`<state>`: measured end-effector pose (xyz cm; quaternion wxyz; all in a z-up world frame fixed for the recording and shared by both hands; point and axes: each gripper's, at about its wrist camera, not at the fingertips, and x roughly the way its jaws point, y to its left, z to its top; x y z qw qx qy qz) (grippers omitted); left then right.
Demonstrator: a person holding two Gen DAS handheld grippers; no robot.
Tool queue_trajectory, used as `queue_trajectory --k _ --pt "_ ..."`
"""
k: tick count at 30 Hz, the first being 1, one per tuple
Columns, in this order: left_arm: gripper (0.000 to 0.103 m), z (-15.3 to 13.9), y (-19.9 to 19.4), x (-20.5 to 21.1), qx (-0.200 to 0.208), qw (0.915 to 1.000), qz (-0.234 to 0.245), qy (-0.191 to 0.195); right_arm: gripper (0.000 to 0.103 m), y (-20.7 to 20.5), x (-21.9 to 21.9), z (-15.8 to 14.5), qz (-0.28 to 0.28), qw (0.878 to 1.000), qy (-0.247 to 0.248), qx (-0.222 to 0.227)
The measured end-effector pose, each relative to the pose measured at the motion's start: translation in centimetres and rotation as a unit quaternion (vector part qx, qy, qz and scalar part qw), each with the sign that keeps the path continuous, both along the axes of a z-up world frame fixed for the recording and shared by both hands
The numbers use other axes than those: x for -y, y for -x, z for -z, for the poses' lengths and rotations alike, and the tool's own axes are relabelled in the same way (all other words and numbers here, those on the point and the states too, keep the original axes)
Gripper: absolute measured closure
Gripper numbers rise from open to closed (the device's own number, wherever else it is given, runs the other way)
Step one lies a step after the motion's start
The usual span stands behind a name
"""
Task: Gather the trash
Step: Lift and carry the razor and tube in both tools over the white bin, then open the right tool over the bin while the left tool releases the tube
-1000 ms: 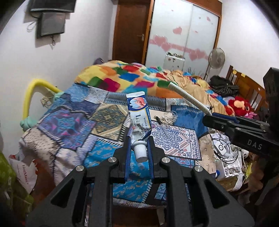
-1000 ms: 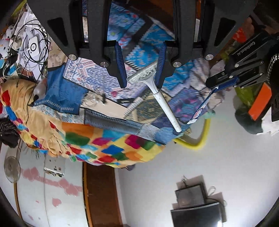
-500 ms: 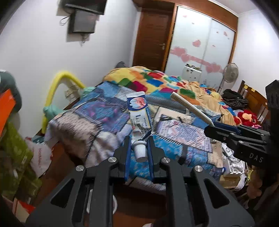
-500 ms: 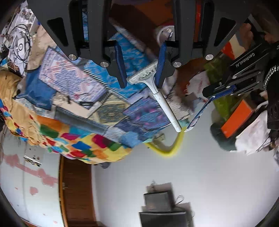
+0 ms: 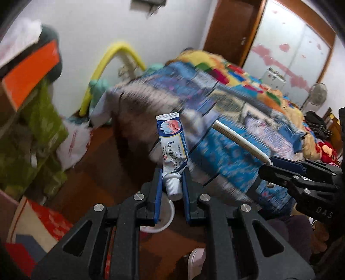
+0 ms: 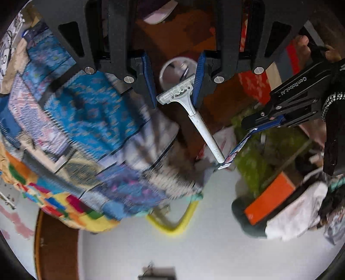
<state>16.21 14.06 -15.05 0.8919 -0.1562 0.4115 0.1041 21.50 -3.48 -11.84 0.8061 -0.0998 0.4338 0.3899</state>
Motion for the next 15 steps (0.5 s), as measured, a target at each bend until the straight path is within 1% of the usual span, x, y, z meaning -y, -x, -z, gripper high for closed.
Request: queue_trajectory --k 4,7,10,12,15 --pt "0.086 4.3 0.8 -2.0 -0.044 0.9984 -0.022 0.026 0.072 0.4 -2.6 3.4 -0.015 0.999 0.031 -0.035" --pt "0.086 7.6 0.9 -2.9 -0.081 0.9953 -0.035 0.041 0.072 0.2 -4.0 6.1 -0.02 0.996 0.054 -0.069" --pt "0.086 10.7 0.8 -3.3 -0.114 0.991 -0.045 0.055 0.072 -0.3 -5.0 8.7 -0.019 0.992 0.076 -0.098" --pt "0.086 12.7 0.6 -3.7 -0.134 0.987 -0.047 0.075 0.072 -0.9 -5.6 10.3 -0.018 0.989 0.089 -0.115" --pt "0.086 15.0 0.0 -4.0 -0.159 0.9817 -0.047 0.094 0.072 -1.6 -6.5 12.1 -0.017 0.985 0.106 -0.136"
